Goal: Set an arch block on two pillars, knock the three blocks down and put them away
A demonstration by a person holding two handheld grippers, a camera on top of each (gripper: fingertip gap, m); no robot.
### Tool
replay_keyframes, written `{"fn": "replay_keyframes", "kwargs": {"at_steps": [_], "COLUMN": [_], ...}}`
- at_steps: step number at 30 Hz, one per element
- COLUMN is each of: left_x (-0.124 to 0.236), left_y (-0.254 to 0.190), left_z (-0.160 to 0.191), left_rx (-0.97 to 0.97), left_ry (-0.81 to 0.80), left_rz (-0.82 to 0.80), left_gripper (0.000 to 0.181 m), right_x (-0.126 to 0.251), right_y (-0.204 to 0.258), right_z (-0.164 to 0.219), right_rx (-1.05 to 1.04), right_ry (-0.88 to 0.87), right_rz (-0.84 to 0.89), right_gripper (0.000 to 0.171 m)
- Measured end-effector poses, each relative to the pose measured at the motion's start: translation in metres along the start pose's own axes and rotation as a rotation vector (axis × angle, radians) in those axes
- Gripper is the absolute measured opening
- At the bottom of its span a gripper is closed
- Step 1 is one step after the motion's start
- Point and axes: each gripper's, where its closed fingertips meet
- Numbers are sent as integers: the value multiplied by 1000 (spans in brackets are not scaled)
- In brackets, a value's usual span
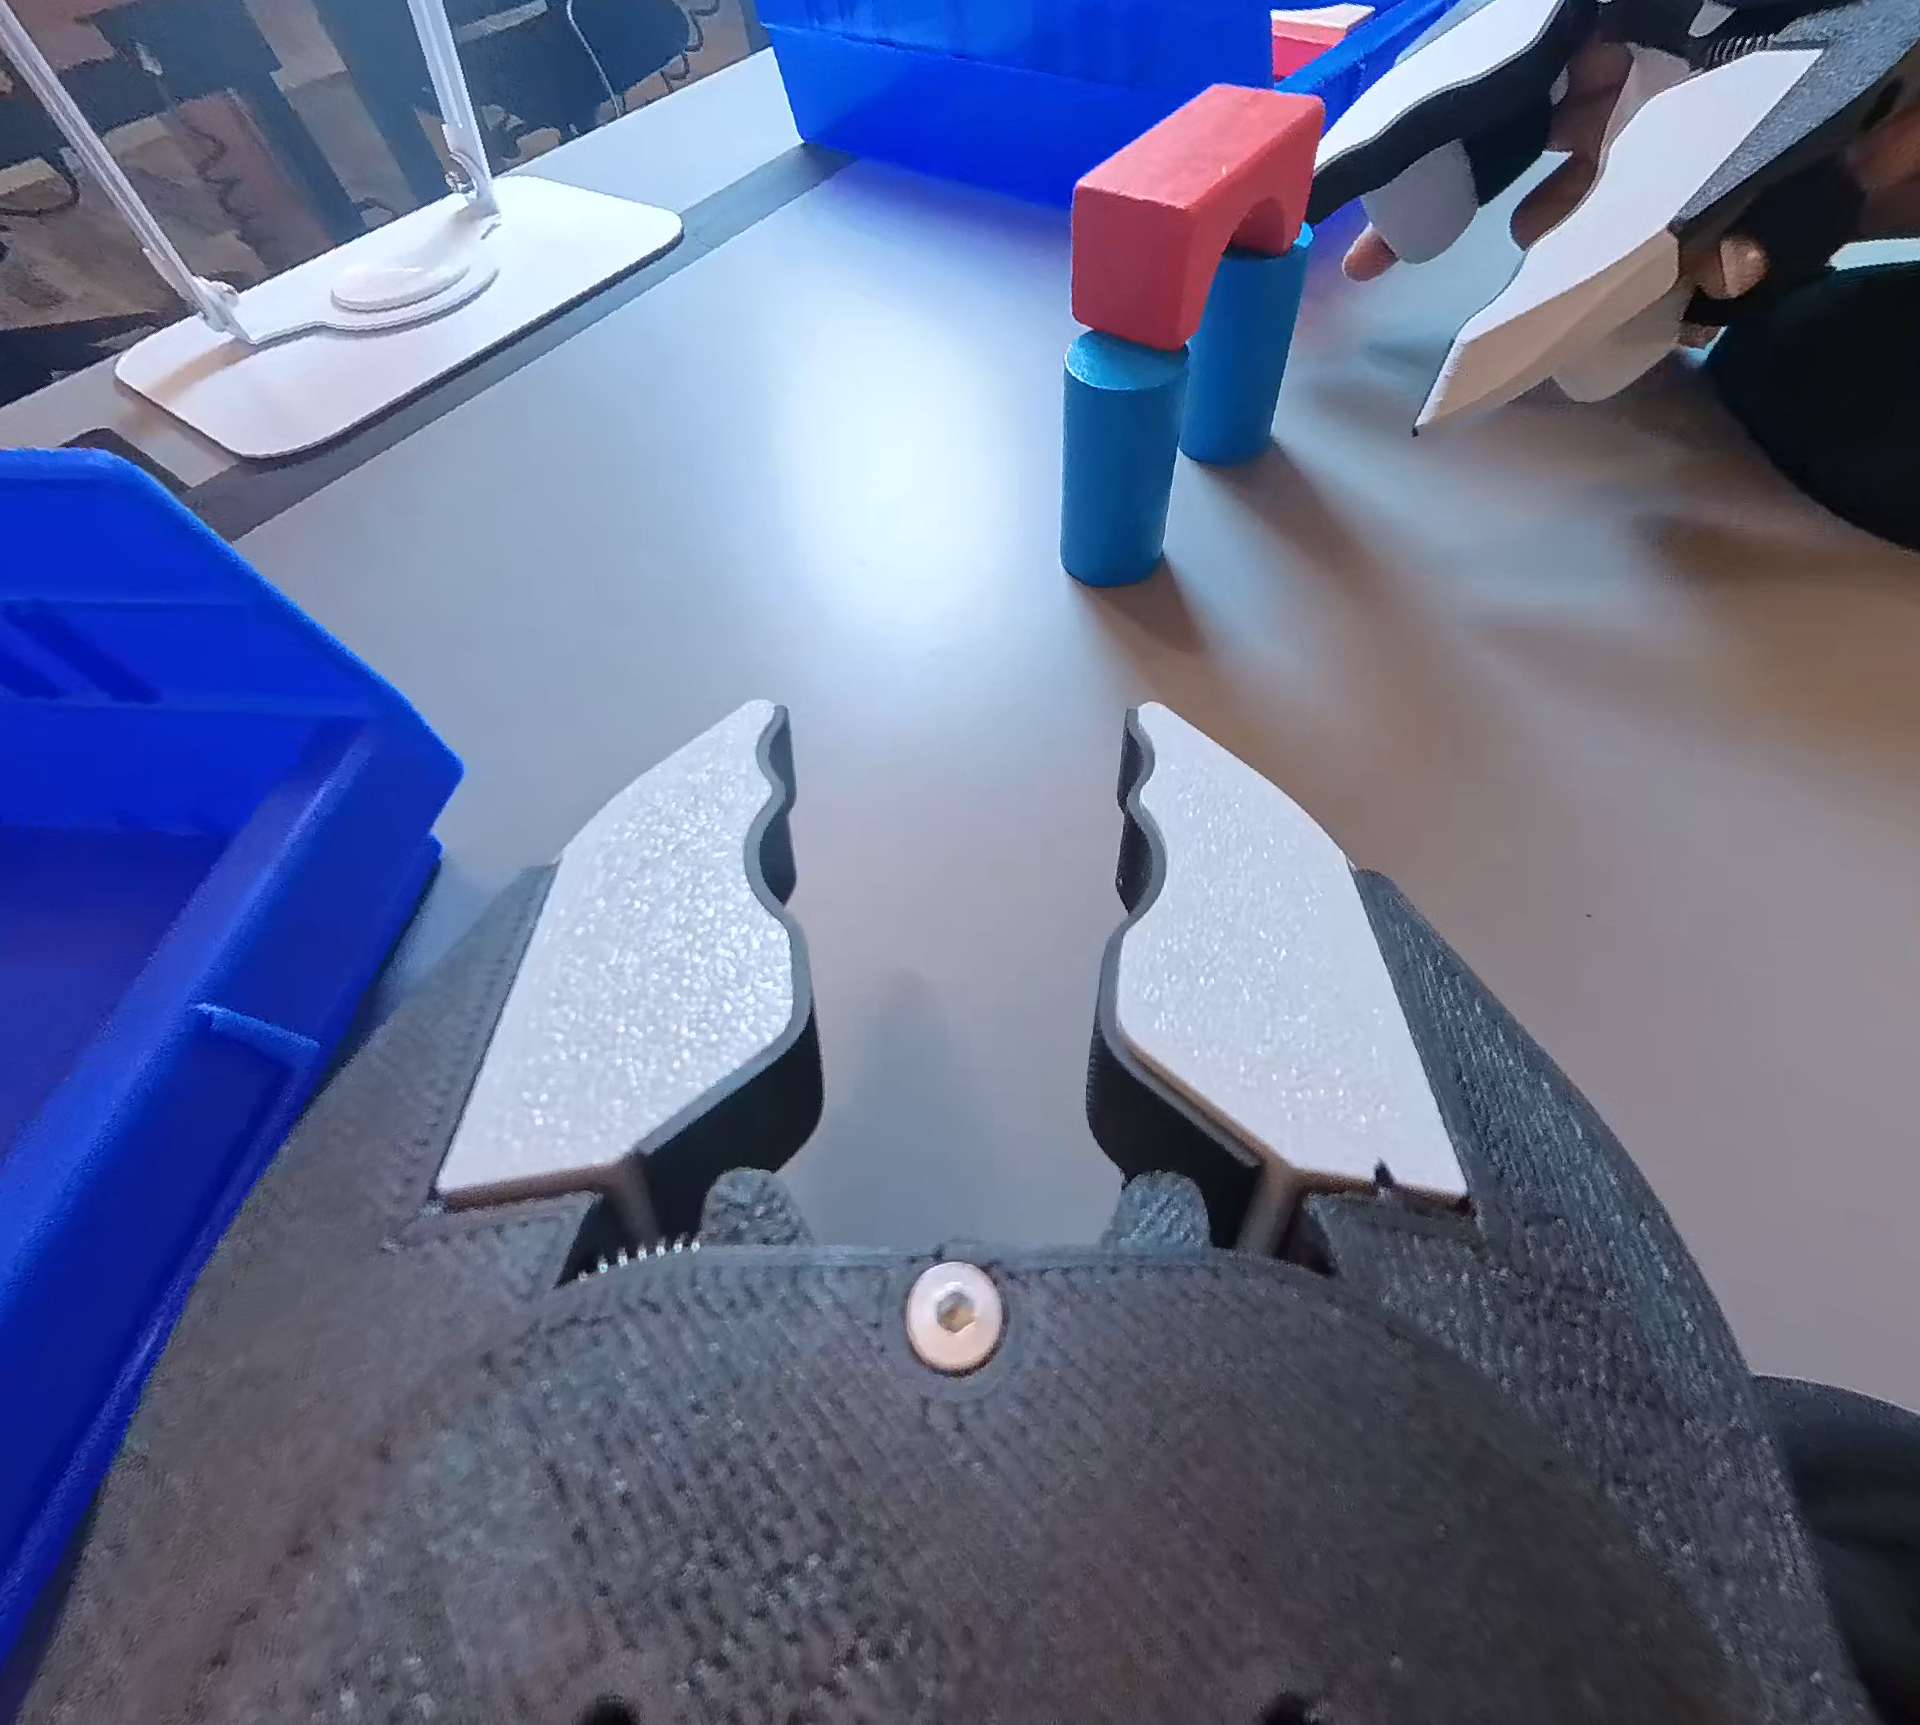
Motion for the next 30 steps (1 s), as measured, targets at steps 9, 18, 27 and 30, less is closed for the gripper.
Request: {"fn": "replay_keyframes", "kwargs": {"at_steps": [9,18,27,30], "left_x": [-1,8,13,15], "left_y": [-2,19,36,38], "left_z": [0,-14,-10,9], "left_rx": [-3,3,-3,56], "left_ry": [-3,-62,-26,110], "left_rz": [7,-59,-132,-119], "left_gripper": [59,59,54,53], "right_x": [-40,-70,-63,-62], "right_y": [29,141,143,139], "right_z": [-13,-16,-18,-18], "right_rx": [51,332,281,264], "right_ry": [-15,-14,-40,-41], "right_rz": [109,-262,-305,-297], "right_gripper": [104,83,82,83]}}
Point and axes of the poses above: each gripper's, where its closed fingertips meet, x back along the fingers, z out of its underside, y = z × x across the jaws, and after that the axes turned 12 degrees about -y, right-handed
